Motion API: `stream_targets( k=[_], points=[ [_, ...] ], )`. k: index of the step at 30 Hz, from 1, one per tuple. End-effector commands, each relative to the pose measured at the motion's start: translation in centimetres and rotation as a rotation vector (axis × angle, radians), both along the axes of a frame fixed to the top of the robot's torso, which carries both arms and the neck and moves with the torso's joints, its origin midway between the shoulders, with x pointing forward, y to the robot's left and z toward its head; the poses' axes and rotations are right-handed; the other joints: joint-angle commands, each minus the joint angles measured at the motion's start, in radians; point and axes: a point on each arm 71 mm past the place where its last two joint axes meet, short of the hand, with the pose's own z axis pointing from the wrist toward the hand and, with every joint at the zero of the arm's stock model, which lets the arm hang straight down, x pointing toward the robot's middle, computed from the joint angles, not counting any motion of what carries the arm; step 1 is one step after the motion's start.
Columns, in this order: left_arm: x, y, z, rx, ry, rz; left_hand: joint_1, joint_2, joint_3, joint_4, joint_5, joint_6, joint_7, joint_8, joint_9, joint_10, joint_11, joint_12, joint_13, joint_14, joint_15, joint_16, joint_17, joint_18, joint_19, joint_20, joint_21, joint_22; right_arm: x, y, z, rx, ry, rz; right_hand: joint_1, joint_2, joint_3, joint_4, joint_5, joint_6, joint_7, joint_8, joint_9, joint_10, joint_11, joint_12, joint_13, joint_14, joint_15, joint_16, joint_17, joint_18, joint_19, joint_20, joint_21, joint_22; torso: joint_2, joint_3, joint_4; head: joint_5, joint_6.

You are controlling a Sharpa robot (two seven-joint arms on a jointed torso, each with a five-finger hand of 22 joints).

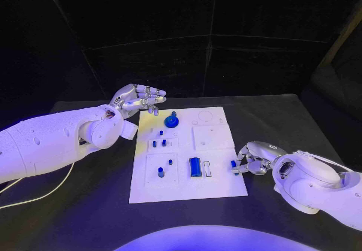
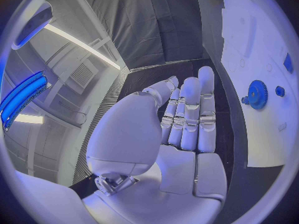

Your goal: Assemble the parts on the task board

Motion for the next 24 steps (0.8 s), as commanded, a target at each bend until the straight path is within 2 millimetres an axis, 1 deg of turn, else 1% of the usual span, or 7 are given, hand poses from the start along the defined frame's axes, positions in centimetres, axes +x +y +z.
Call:
stream_targets(
  k=[1, 4, 7, 10, 16, 19, 24],
  points=[
    [0.0, 0.0, 0.2, -0.012, -0.008, -0.008, -0.011, 0.002, -0.006, 0.000, -0.001, -0.004, 0.001, 0.005, 0.000, -0.007, 0.002, 0.003, -0.001, -0.006, 0.001, 0.004, -0.001, 0.013, -0.006, 0.001, -0.004, -0.001, 0.0, 0.4, -0.2, -0.038, 0.001, 0.016, 0.019, 0.003, 0.002, -0.008, 0.008, 0.010, 0.001, -0.006, -0.002, 0.007, -0.001, 0.003, 0.001, 0.070, 0.000, -0.001, 0.092, -0.016, 0.004, 0.003, -0.002, 0.002, 0.000, -0.0008, -0.0014, 0.001, 0.000],
    [0.0, 0.0, 0.2, -0.012, -0.008, -0.009, -0.011, 0.002, -0.006, 0.000, -0.001, -0.004, 0.001, 0.005, 0.000, -0.007, 0.002, 0.003, -0.001, -0.006, 0.001, 0.004, -0.001, 0.013, -0.006, 0.001, -0.004, -0.001, 0.0, 0.7, -0.5, -0.051, 0.002, 0.027, 0.043, 0.009, 0.009, -0.022, 0.009, 0.015, -0.001, -0.010, -0.005, 0.007, -0.003, 0.002, 0.002, 0.070, -0.002, -0.001, 0.093, -0.016, 0.005, 0.002, -0.002, 0.002, 0.000, -0.0010, -0.0012, 0.000, -0.001],
    [-0.1, 0.0, 0.2, -0.012, -0.008, -0.009, -0.011, 0.002, -0.006, 0.000, -0.001, -0.004, 0.001, 0.005, 0.000, -0.007, 0.002, 0.003, -0.001, -0.006, 0.001, 0.004, -0.001, 0.013, -0.006, 0.001, -0.004, -0.001, 0.0, 1.1, -0.8, -0.079, 0.002, 0.044, 0.080, 0.019, 0.026, -0.044, -0.021, 0.021, -0.002, -0.017, -0.008, 0.005, -0.004, 0.000, 0.001, 0.070, -0.003, -0.001, 0.094, -0.017, 0.005, 0.000, -0.002, 0.004, 0.000, -0.0008, -0.0001, 0.001, -0.002],
    [-0.1, 0.0, 0.2, -0.012, -0.008, -0.008, -0.011, 0.002, -0.006, 0.000, -0.001, -0.004, 0.001, 0.005, 0.000, -0.007, 0.002, 0.003, -0.001, -0.006, 0.001, 0.004, -0.001, 0.013, -0.006, 0.001, -0.004, -0.001, 0.0, 1.3, -0.9, -0.106, -0.001, 0.059, 0.117, 0.028, 0.046, -0.067, -0.027, 0.026, -0.003, -0.023, -0.011, 0.003, -0.006, -0.003, 0.001, 0.070, -0.005, -0.001, 0.094, -0.017, 0.005, -0.002, -0.002, 0.004, 0.000, -0.0013, 0.0001, 0.000, -0.003],
    [-0.1, 0.1, 0.2, -0.011, -0.007, -0.007, -0.011, 0.002, -0.006, 0.000, -0.001, -0.004, 0.001, 0.005, 0.000, -0.007, 0.002, 0.003, -0.001, -0.006, 0.001, 0.004, -0.001, 0.013, -0.006, 0.001, -0.004, -0.001, 0.1, 1.7, -1.3, -0.167, -0.001, 0.091, 0.162, 0.034, 0.078, -0.102, -0.021, 0.034, -0.002, -0.037, -0.020, 0.000, -0.006, -0.006, 0.002, 0.070, -0.005, -0.003, 0.093, -0.017, 0.004, -0.003, -0.004, 0.003, 0.000, -0.0011, -0.0001, 0.002, -0.005],
    [-0.1, 0.2, 0.2, -0.011, -0.007, -0.007, -0.011, 0.002, -0.006, 0.000, -0.001, -0.004, 0.001, 0.005, 0.000, -0.007, 0.002, 0.003, -0.001, -0.006, 0.001, 0.004, -0.001, 0.013, -0.006, 0.001, -0.004, -0.001, 0.1, 1.8, -1.3, -0.185, -0.004, 0.099, 0.170, 0.037, 0.095, -0.111, 0.010, 0.039, 0.000, -0.048, -0.027, -0.003, -0.005, -0.010, 0.001, 0.069, -0.005, -0.004, 0.093, -0.017, 0.004, -0.003, -0.004, 0.002, 0.000, -0.0007, -0.0003, 0.003, -0.005],
    [-0.2, 0.3, 0.2, -0.010, -0.006, -0.005, -0.011, 0.002, -0.006, 0.000, -0.001, -0.004, 0.001, 0.005, 0.000, -0.007, 0.002, 0.003, -0.001, -0.006, 0.001, 0.004, -0.001, 0.013, -0.006, 0.001, -0.004, -0.001, 0.1, 2.0, -1.3, -0.200, -0.011, 0.109, 0.159, 0.028, 0.113, -0.115, 0.069, 0.043, 0.002, -0.067, -0.038, -0.008, -0.003, -0.020, -0.004, 0.069, -0.003, -0.007, 0.090, -0.016, 0.002, -0.001, -0.006, 0.000, 0.000, -0.0005, -0.0004, 0.004, -0.006]
  ],
)
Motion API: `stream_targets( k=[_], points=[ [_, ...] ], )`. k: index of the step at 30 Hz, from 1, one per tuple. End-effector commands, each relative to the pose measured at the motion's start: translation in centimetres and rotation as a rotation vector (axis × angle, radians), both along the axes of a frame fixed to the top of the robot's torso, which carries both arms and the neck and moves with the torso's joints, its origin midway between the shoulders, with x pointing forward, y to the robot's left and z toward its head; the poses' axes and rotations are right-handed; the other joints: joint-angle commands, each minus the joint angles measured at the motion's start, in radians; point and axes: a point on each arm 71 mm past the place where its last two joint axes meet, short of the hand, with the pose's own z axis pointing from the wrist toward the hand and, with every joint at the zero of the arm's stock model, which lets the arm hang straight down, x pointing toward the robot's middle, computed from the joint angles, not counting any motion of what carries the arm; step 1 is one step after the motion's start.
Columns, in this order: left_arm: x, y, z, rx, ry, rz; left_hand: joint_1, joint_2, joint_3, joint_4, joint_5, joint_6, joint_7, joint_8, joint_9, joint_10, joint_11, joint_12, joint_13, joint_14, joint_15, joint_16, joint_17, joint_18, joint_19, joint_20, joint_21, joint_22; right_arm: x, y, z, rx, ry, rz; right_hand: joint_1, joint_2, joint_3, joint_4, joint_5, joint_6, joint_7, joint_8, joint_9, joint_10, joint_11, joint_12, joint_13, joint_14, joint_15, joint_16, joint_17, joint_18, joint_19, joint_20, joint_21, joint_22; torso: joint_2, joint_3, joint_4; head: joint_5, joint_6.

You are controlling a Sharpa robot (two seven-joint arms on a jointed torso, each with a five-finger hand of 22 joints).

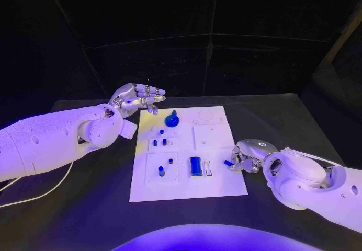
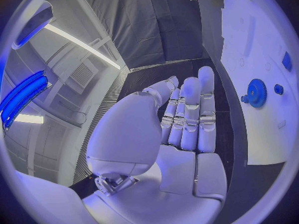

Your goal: Assemble the parts on the task board

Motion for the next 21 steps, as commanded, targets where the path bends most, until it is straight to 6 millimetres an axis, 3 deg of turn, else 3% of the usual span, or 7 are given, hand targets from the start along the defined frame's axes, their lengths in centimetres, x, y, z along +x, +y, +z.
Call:
stream_targets(
  k=[1, 5, 11, 15, 21],
  points=[
    [0.0, 0.0, 0.2, -0.011, -0.007, -0.008, -0.011, 0.002, -0.006, 0.000, -0.001, -0.004, 0.001, 0.005, 0.000, -0.007, 0.002, 0.003, -0.001, -0.006, 0.001, 0.004, -0.001, 0.013, -0.006, 0.001, -0.004, -0.002, -0.4, -0.4, -1.2, -0.107, 0.045, 0.007, 0.025, 0.021, 0.011, 0.003, 0.028, 0.010, 0.002, -0.012, -0.016, -0.009, -0.002, -0.009, -0.003, 0.071, -0.004, -0.007, 0.090, -0.016, 0.002, 0.000, -0.007, -0.002, 0.000, 0.0002, -0.0001, 0.000, -0.001],
    [-0.1, 0.0, 0.2, -0.011, -0.007, -0.008, -0.011, 0.002, -0.006, 0.000, -0.001, -0.004, 0.001, 0.005, 0.000, -0.007, 0.002, 0.003, -0.001, -0.006, 0.001, 0.004, -0.001, 0.013, -0.006, 0.001, -0.004, -0.002, -0.4, -0.1, -1.3, -0.113, 0.046, 0.014, 0.010, 0.013, 0.018, 0.009, 0.049, 0.013, 0.003, -0.021, -0.021, -0.010, -0.001, -0.011, -0.004, 0.071, -0.003, -0.008, 0.089, -0.016, 0.002, 0.001, -0.007, -0.003, 0.000, 0.0001, 0.0004, 0.002, -0.001],
    [-0.1, 0.0, 0.2, -0.012, -0.007, -0.009, -0.010, 0.002, -0.006, -0.001, 0.000, -0.005, 0.001, 0.005, 0.000, -0.008, 0.002, 0.004, -0.001, -0.007, 0.001, 0.004, -0.002, 0.013, -0.006, 0.001, -0.005, -0.002, -0.4, 0.4, -1.2, -0.112, 0.039, 0.025, -0.011, -0.003, 0.054, 0.020, 0.125, 0.027, 0.000, -0.036, -0.030, -0.008, -0.004, -0.010, -0.001, 0.071, -0.004, -0.008, 0.091, -0.016, 0.003, 0.000, -0.006, 0.000, -0.001, 0.0002, 0.0021, 0.002, -0.003],
    [-0.1, 0.4, 0.2, -0.009, -0.008, -0.001, -0.010, 0.002, -0.006, -0.001, 0.000, -0.005, 0.001, 0.005, 0.000, -0.008, 0.002, 0.004, -0.001, -0.007, 0.001, 0.004, -0.002, 0.013, -0.006, 0.001, -0.005, -0.002, -0.7, 0.6, -0.9, -0.100, 0.023, 0.029, -0.027, -0.007, 0.076, 0.032, 0.146, 0.035, -0.002, -0.042, -0.033, 0.005, -0.006, 0.010, 0.012, 0.076, -0.006, 0.004, 0.110, -0.020, 0.012, -0.001, 0.005, 0.019, -0.001, 0.0019, 0.0000, 0.005, -0.003],
    [-0.2, 0.3, 0.2, -0.010, -0.006, -0.005, -0.010, 0.002, -0.006, -0.001, 0.000, -0.005, 0.001, 0.005, 0.000, -0.008, 0.002, 0.004, -0.001, -0.007, 0.001, 0.004, -0.002, 0.013, -0.006, 0.001, -0.005, -0.002, -1.0, 1.0, -0.3, -0.046, 0.003, 0.020, -0.046, -0.025, 0.110, 0.046, 0.153, 0.048, -0.007, -0.052, -0.037, 0.015, -0.008, 0.022, 0.021, 0.077, -0.008, 0.006, 0.115, -0.020, 0.014, -0.003, 0.007, 0.021, -0.002, -0.0011, 0.0031, 0.000, -0.002]
  ],
)
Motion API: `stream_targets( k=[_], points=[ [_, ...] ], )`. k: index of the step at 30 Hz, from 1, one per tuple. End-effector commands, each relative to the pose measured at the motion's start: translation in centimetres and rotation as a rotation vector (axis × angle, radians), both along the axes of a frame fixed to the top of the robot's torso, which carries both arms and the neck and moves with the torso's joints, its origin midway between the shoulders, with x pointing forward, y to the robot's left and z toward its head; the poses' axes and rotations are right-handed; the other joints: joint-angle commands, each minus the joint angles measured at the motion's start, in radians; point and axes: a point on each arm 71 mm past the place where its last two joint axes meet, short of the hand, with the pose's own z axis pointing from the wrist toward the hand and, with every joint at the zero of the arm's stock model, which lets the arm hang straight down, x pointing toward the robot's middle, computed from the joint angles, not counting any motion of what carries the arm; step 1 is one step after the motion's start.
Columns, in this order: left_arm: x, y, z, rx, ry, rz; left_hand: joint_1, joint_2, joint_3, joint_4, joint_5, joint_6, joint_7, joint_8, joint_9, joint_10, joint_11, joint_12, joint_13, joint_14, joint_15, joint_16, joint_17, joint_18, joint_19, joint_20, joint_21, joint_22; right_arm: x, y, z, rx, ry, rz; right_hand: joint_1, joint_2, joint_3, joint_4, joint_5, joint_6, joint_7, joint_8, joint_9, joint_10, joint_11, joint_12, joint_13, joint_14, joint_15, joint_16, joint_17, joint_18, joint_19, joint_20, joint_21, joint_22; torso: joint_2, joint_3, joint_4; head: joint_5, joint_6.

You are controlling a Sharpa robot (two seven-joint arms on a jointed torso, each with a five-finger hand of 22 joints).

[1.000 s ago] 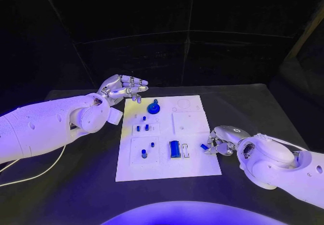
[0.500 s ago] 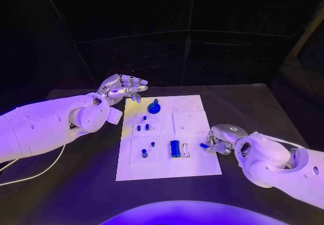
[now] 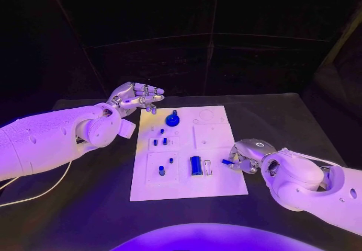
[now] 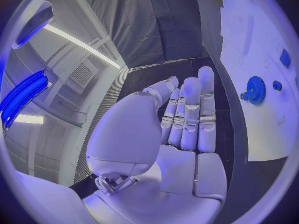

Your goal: Assemble the parts on the task board

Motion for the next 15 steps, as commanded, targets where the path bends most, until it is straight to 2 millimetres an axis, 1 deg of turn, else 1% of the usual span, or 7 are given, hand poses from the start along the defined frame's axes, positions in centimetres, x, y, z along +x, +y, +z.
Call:
stream_targets(
  k=[1, 4, 7, 12, 14, 15],
  points=[
    [0.0, -0.3, 0.2, -0.013, -0.006, -0.013, -0.010, 0.002, -0.006, -0.001, 0.000, -0.005, 0.001, 0.005, 0.000, -0.008, 0.002, 0.004, -0.001, -0.007, 0.001, 0.004, -0.001, 0.013, -0.006, 0.001, -0.005, -0.001, -0.6, 0.1, -0.4, 0.010, 0.031, -0.013, -0.027, -0.018, 0.021, 0.011, -0.033, 0.018, -0.006, -0.001, 0.002, 0.016, -0.001, 0.015, 0.017, 0.075, -0.007, 0.007, 0.116, -0.021, 0.005, -0.001, 0.004, 0.002, 0.000, -0.0014, 0.0009, -0.002, 0.001],
    [0.0, -0.2, 0.2, -0.012, -0.005, -0.013, -0.010, 0.002, -0.006, -0.001, 0.000, -0.005, 0.001, 0.005, 0.000, -0.008, 0.002, 0.004, -0.001, -0.007, 0.001, 0.004, -0.001, 0.013, -0.006, 0.001, -0.005, -0.001, -0.9, 0.5, 0.1, 0.067, 0.013, -0.022, -0.038, -0.025, 0.032, 0.019, -0.058, 0.024, -0.006, -0.003, 0.001, 0.019, -0.001, 0.019, 0.021, 0.075, -0.007, 0.008, 0.119, -0.021, 0.005, -0.002, 0.004, 0.003, 0.000, 0.0003, -0.0008, -0.001, 0.002],
    [0.0, -0.2, 0.2, -0.012, -0.005, -0.012, -0.010, 0.002, -0.006, -0.001, 0.000, -0.005, 0.001, 0.005, 0.000, -0.008, 0.002, 0.004, -0.001, -0.007, 0.001, 0.004, -0.001, 0.013, -0.006, 0.001, -0.005, -0.001, -1.2, 0.7, 0.6, 0.132, -0.011, -0.038, -0.047, -0.033, 0.039, 0.027, -0.067, 0.030, -0.008, -0.005, 0.002, 0.022, -0.002, 0.024, 0.024, 0.076, -0.008, 0.010, 0.122, -0.021, 0.006, -0.003, 0.005, 0.005, 0.000, 0.0005, -0.0004, -0.001, 0.001],
    [-0.1, -0.3, 0.2, -0.015, -0.005, -0.014, -0.010, 0.002, -0.006, -0.001, 0.000, -0.005, 0.001, 0.005, 0.000, -0.008, 0.002, 0.004, -0.001, -0.007, 0.001, 0.004, -0.001, 0.013, -0.006, 0.001, -0.005, -0.001, -1.4, 0.7, 0.9, 0.195, -0.002, -0.071, -0.055, -0.041, 0.048, 0.035, -0.075, 0.037, -0.010, -0.006, 0.002, 0.025, -0.004, 0.027, 0.027, 0.077, -0.009, 0.012, 0.126, -0.022, 0.008, -0.005, 0.007, 0.009, 0.000, -0.0015, 0.0016, -0.004, -0.002],
    [-0.1, -0.3, 0.2, -0.021, -0.003, -0.013, -0.010, 0.002, -0.007, -0.001, 0.000, -0.005, 0.001, 0.006, 0.000, -0.009, 0.002, 0.004, -0.002, -0.007, 0.001, 0.004, -0.001, 0.013, -0.006, 0.001, -0.005, -0.001, -1.3, 0.7, 0.8, 0.209, 0.015, -0.088, -0.056, -0.041, 0.049, 0.036, -0.075, 0.037, -0.010, -0.006, 0.002, 0.025, -0.004, 0.027, 0.027, 0.077, -0.010, 0.013, 0.126, -0.022, 0.008, -0.005, 0.008, 0.009, 0.000, -0.0024, 0.0015, -0.001, -0.001],
    [-0.1, -0.3, 0.2, -0.024, -0.002, -0.012, -0.010, 0.002, -0.007, -0.001, 0.000, -0.005, 0.001, 0.006, 0.000, -0.009, 0.002, 0.004, -0.002, -0.007, 0.001, 0.004, -0.001, 0.013, -0.006, 0.001, -0.005, -0.001, -1.3, 0.7, 0.8, 0.215, 0.023, -0.094, -0.056, -0.041, 0.049, 0.036, -0.076, 0.037, -0.010, -0.006, 0.003, 0.025, -0.004, 0.027, 0.027, 0.077, -0.010, 0.013, 0.126, -0.022, 0.008, -0.005, 0.008, 0.009, 0.000, -0.0023, 0.0007, 0.000, -0.001]
  ],
)
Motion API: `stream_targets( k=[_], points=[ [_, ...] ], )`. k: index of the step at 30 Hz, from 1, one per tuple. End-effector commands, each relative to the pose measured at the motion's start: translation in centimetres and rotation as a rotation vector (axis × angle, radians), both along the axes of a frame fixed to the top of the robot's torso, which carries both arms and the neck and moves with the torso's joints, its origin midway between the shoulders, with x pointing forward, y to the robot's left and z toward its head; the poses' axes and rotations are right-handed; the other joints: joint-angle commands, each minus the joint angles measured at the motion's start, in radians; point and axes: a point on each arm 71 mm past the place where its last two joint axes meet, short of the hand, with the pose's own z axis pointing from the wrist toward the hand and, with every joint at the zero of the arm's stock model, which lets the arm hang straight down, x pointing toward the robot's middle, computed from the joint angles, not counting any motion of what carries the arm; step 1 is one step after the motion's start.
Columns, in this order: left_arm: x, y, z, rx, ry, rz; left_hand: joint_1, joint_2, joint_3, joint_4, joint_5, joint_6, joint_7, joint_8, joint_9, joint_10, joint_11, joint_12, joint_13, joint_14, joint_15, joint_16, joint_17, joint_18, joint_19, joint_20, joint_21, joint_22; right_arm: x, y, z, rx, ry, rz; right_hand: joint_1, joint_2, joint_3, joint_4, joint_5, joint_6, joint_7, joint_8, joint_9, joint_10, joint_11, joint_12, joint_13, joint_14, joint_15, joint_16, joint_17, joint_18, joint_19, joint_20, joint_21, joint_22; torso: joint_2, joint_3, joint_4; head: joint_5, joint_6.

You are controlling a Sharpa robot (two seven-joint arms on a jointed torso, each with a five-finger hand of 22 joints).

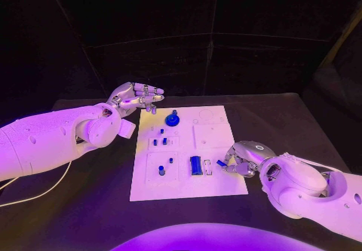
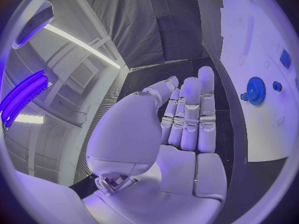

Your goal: Assemble the parts on the task board

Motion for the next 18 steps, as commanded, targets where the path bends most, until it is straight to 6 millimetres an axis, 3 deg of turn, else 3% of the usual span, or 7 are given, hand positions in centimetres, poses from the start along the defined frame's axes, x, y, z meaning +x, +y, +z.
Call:
stream_targets(
  k=[1, 13, 18],
  points=[
    [-0.1, -0.1, 0.2, -0.024, -0.003, -0.008, -0.010, 0.002, -0.007, -0.001, 0.000, -0.005, 0.001, 0.006, 0.000, -0.007, 0.000, 0.004, -0.001, -0.007, 0.001, 0.004, -0.001, 0.013, -0.006, 0.001, -0.005, -0.001, 0.1, -0.1, 0.1, 0.084, 0.028, -0.065, -0.010, -0.004, 0.004, 0.002, -0.006, 0.005, 0.000, -0.004, 0.002, 0.010, -0.006, 0.003, -0.001, 0.078, -0.006, 0.004, 0.127, -0.006, 0.004, -0.001, 0.004, 0.001, 0.000, -0.0007, -0.0007, 0.003, -0.001],
    [-0.1, -0.2, 0.2, -0.029, -0.004, -0.003, -0.010, 0.003, -0.006, -0.002, 0.000, -0.005, 0.000, 0.006, 0.000, -0.007, 0.000, 0.005, -0.001, -0.008, 0.001, 0.004, -0.002, 0.014, -0.006, 0.001, -0.005, -0.001, 0.4, 0.9, -0.7, 0.163, 0.135, -0.120, -0.021, -0.011, 0.012, 0.012, -0.010, 0.009, -0.001, -0.007, 0.002, 0.013, -0.006, 0.008, 0.003, 0.078, -0.006, 0.005, 0.129, -0.006, 0.005, -0.002, 0.005, 0.003, 0.001, -0.0015, 0.0007, 0.001, -0.002],
    [-0.1, -0.2, 0.3, -0.030, -0.005, -0.003, -0.010, 0.003, -0.006, -0.002, 0.000, -0.005, 0.000, 0.006, 0.000, -0.007, 0.000, 0.005, -0.001, -0.008, 0.001, 0.004, -0.002, 0.014, -0.006, 0.001, -0.005, -0.001, 0.5, 1.7, -0.9, 0.183, 0.155, -0.123, -0.031, -0.014, 0.019, 0.021, 0.002, 0.011, -0.001, -0.010, 0.003, 0.015, -0.007, 0.010, 0.005, 0.079, -0.007, 0.006, 0.130, -0.006, 0.006, -0.003, 0.006, 0.004, 0.001, 0.0008, -0.0003, 0.006, -0.003]
  ],
)
